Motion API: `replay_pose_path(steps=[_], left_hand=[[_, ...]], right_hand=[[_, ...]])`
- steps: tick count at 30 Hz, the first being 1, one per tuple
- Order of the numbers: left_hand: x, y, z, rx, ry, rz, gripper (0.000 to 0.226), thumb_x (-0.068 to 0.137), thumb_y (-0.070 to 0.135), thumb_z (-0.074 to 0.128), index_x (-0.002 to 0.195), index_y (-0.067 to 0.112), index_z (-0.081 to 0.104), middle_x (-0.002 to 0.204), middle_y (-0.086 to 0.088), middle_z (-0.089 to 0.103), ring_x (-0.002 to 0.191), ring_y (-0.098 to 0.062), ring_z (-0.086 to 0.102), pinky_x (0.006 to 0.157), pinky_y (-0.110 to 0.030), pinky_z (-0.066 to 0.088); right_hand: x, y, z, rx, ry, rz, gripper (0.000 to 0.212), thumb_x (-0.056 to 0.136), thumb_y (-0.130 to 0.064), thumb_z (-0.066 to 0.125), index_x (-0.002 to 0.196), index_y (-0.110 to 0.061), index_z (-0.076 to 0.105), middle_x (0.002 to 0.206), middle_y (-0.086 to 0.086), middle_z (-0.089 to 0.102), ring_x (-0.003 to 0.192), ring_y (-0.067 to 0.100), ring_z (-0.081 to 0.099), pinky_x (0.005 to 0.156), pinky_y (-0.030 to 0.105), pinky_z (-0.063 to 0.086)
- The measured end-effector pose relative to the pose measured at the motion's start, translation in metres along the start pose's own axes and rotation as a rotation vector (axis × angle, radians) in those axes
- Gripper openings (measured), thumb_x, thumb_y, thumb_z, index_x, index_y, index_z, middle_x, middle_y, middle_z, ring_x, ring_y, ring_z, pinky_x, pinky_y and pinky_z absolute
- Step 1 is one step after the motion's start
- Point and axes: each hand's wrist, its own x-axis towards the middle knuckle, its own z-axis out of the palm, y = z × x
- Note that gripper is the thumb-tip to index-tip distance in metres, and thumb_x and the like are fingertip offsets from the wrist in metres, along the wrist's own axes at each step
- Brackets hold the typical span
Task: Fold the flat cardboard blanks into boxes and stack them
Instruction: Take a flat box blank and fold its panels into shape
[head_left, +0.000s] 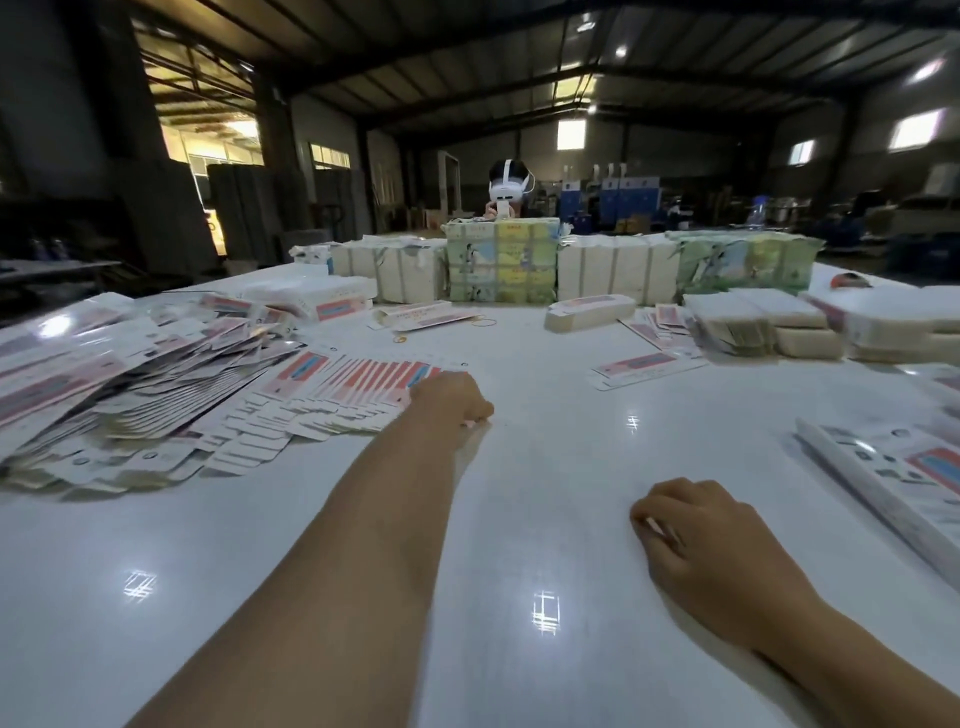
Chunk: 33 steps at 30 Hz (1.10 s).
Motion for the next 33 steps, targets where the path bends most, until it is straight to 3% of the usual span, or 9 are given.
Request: replay_pose_path(steps=[4,9,15,18,20,22,25,30,33], left_hand=[[-0.008,0.014,-0.015,0.15,-0.174,0.016,0.051,0.081,0.021,0.057,0.131,0.011,0.049,0.116,-0.007,0.061,0.1,-0.025,0.064,0.086,-0.036,0.052],[-0.002,0.017,0.01,0.343,0.127,0.123,0.04,0.085,0.014,0.045,0.123,0.012,0.055,0.123,-0.008,0.057,0.111,-0.027,0.055,0.084,-0.037,0.047],[-0.036,0.009,0.014,0.069,0.351,0.133,0.032,0.09,0.005,0.038,0.119,0.008,0.051,0.112,-0.012,0.06,0.101,-0.029,0.058,0.07,-0.034,0.041],[-0.08,0.023,0.018,0.057,0.486,0.327,0.043,0.09,0.003,0.037,0.133,0.007,0.038,0.117,-0.015,0.058,0.102,-0.032,0.056,0.071,-0.037,0.041],[-0.114,0.029,0.024,0.036,0.619,0.542,0.051,0.089,0.001,0.04,0.14,0.003,0.036,0.121,-0.018,0.057,0.103,-0.035,0.057,0.077,-0.042,0.047],[-0.142,0.032,0.033,0.053,0.729,0.755,0.052,0.081,-0.006,0.051,0.133,-0.006,0.046,0.115,-0.024,0.061,0.096,-0.039,0.061,0.074,-0.046,0.055],[-0.163,0.035,0.052,0.113,0.658,0.866,0.055,0.077,-0.005,0.057,0.131,-0.004,0.05,0.122,-0.021,0.06,0.101,-0.037,0.06,0.079,-0.046,0.054],[-0.171,0.034,0.065,0.13,0.559,0.902,0.059,0.081,0.006,0.046,0.14,0.005,0.041,0.14,-0.013,0.046,0.117,-0.033,0.049,0.094,-0.043,0.043],[-0.175,0.042,0.069,0.098,0.523,0.801,0.061,0.092,0.037,0.043,0.147,0.016,0.027,0.154,-0.004,0.026,0.136,-0.027,0.032,0.111,-0.049,0.023]], right_hand=[[-0.003,-0.004,0.002,0.006,-0.005,-0.005,0.024,0.097,-0.034,0.041,0.112,-0.035,0.06,0.115,-0.022,0.053,0.103,0.007,0.045,0.088,0.023,0.036],[0.0,-0.002,0.001,0.014,0.011,-0.013,0.025,0.097,-0.035,0.04,0.112,-0.035,0.06,0.116,-0.022,0.052,0.102,0.006,0.043,0.084,0.023,0.032],[0.001,-0.001,0.005,0.029,0.003,0.001,0.023,0.096,-0.033,0.042,0.108,-0.032,0.061,0.115,-0.018,0.053,0.103,0.009,0.044,0.087,0.026,0.034],[0.003,0.002,0.007,0.058,-0.044,0.011,0.024,0.096,-0.03,0.043,0.11,-0.029,0.062,0.116,-0.013,0.055,0.105,0.013,0.045,0.088,0.027,0.034],[0.007,0.003,0.001,0.336,0.008,0.16,0.027,0.097,-0.022,0.043,0.114,-0.022,0.064,0.114,-0.009,0.059,0.106,0.013,0.05,0.093,0.027,0.038],[0.012,0.005,-0.015,0.984,0.165,0.507,0.03,0.099,-0.023,0.041,0.11,-0.011,0.067,0.101,-0.002,0.069,0.096,0.017,0.062,0.091,0.035,0.048],[0.013,0.013,-0.035,1.789,0.162,0.855,0.053,0.099,-0.049,0.035,0.097,-0.001,0.059,0.076,0.018,0.072,0.071,0.035,0.071,0.061,0.045,0.059],[0.004,0.008,-0.033,1.623,0.02,0.767,0.019,0.098,-0.012,0.044,0.094,0.002,0.056,0.068,0.016,0.071,0.055,0.028,0.069,0.046,0.037,0.057],[0.0,0.006,-0.031,1.609,0.021,0.686,0.016,0.095,-0.003,0.042,0.098,0.005,0.055,0.07,0.018,0.071,0.055,0.029,0.069,0.044,0.031,0.054]])
